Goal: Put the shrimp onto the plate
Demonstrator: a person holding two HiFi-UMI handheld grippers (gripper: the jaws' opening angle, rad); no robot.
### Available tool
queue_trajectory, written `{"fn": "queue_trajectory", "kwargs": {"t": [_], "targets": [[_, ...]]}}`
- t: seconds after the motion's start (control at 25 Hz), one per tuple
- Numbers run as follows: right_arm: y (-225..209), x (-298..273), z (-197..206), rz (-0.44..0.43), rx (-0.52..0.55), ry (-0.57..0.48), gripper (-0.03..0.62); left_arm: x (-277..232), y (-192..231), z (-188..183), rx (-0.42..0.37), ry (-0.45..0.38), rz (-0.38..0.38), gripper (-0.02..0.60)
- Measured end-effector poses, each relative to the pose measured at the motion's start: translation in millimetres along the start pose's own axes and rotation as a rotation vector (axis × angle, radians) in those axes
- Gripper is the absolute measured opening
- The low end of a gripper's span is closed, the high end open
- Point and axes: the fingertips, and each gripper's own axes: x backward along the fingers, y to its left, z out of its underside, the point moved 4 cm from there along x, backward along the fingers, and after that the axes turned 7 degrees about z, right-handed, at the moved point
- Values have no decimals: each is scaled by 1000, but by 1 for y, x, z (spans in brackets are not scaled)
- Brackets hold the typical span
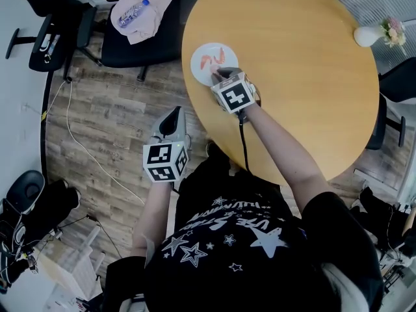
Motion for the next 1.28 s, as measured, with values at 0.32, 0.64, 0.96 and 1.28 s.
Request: {"fn": "queue_trajectory", "kwargs": {"t": [0.32,0.64,0.96,1.28], "targets": [[0,3,-4,12,4,-13,97,4,1,0,9,-14,-11,2],[-5,28,-3,2,-42,-48,98,8,-3,-1,6,-29,-21,2],[-16,66,0,-8,-69,-113,97,12,-19,-3,10,-64,-26,2],[-23,103,14,-51,-85,-153,95,19,-45,2,29,-92,-57,2]]}}
